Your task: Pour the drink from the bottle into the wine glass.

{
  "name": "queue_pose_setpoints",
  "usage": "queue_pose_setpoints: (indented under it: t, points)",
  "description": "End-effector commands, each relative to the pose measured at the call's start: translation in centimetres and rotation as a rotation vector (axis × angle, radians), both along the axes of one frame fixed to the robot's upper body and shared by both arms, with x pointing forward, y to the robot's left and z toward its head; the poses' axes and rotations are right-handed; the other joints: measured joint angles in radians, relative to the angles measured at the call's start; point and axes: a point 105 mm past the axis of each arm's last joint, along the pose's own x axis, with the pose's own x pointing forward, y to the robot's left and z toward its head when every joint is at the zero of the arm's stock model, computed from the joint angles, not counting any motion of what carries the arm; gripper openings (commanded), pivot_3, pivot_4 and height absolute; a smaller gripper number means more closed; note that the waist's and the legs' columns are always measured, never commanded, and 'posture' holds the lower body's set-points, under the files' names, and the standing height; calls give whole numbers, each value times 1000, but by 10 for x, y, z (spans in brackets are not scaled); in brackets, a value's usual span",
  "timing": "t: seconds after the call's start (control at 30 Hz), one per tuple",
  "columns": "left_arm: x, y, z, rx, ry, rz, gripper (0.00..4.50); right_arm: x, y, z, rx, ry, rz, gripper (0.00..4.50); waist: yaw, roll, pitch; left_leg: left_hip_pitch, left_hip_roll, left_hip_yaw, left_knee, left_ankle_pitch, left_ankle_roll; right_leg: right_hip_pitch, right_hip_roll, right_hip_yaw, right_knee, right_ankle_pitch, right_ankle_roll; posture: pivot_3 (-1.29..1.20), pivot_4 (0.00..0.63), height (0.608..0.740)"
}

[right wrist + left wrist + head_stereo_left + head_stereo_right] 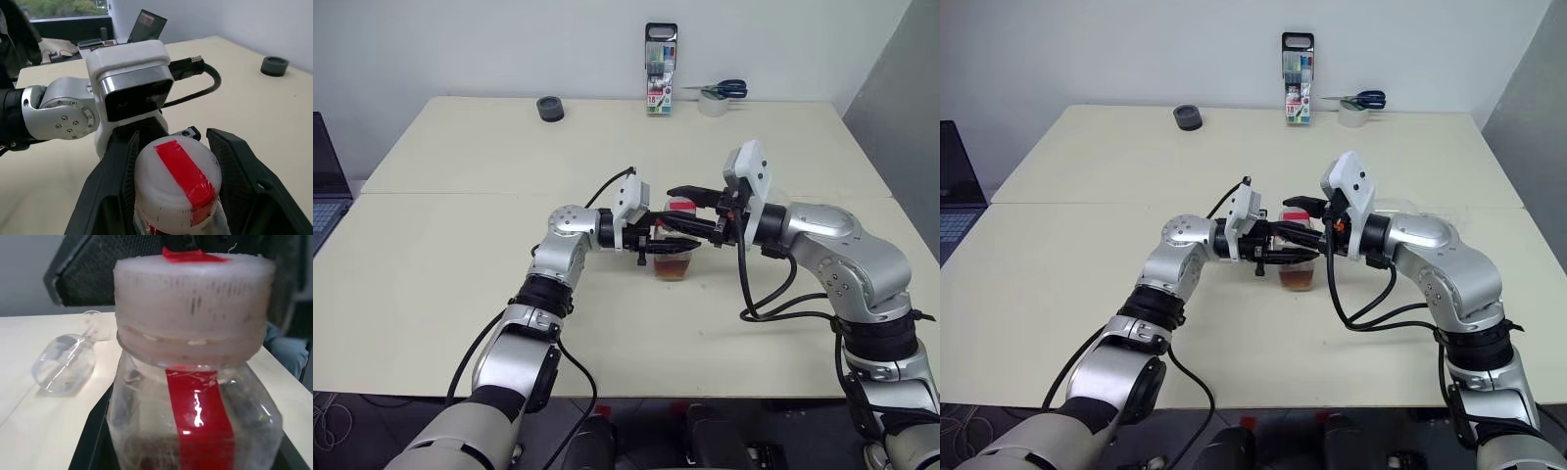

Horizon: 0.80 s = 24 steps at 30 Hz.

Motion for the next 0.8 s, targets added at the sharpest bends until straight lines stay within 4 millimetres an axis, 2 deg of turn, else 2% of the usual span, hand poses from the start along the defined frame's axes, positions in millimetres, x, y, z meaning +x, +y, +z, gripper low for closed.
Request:
queue_pose_setpoints:
  t: [0.03, 0.13, 0.27, 0.43, 0.6, 0.8]
  points:
    - [8, 11, 17, -46, -38, 61, 1681, -8, -9, 21, 53, -110, -65, 3192, 0, 0, 0, 0, 0, 0, 0, 0, 0, 0, 0, 0, 0, 0, 0, 0, 150, 740]
    - [10, 11, 18, -54, -33, 74, 1681, -16, -13, 27, 66, -149, -136, 4225, 1, 0, 0, 0, 0, 0, 1, 0, 0, 0, 0, 0, 1, 0, 0, 0, 150, 740]
    - [13, 10, 19, -57, -37, 86, 1681, -25, -15, 21, 110, -161, -287, 4231, 1, 0, 0, 0, 0, -1, 0, 1, -1, 0, 0, 0, 1, 0, 0, 0, 150, 740]
    - [16, 7, 20, -57, -44, 87, 1681, -19, -4, 13, 177, -184, -511, 4231, 1, 0, 0, 0, 0, -1, 1, 1, -1, -1, 0, 0, 3, 0, 0, 0, 150, 740]
    - [16, 4, 21, -50, -57, 75, 1681, -13, 14, 10, 191, -172, -565, 4231, -1, 0, 0, 0, 0, 0, 1, 2, -4, -2, 1, 1, 5, 0, 0, 0, 150, 740]
    - [18, 2, 21, -44, -73, 74, 1681, -2, 13, 13, 225, -172, -648, 4231, -1, 0, 0, 0, 0, 0, 1, 2, -4, -2, 0, 1, 6, 0, 0, 0, 150, 740]
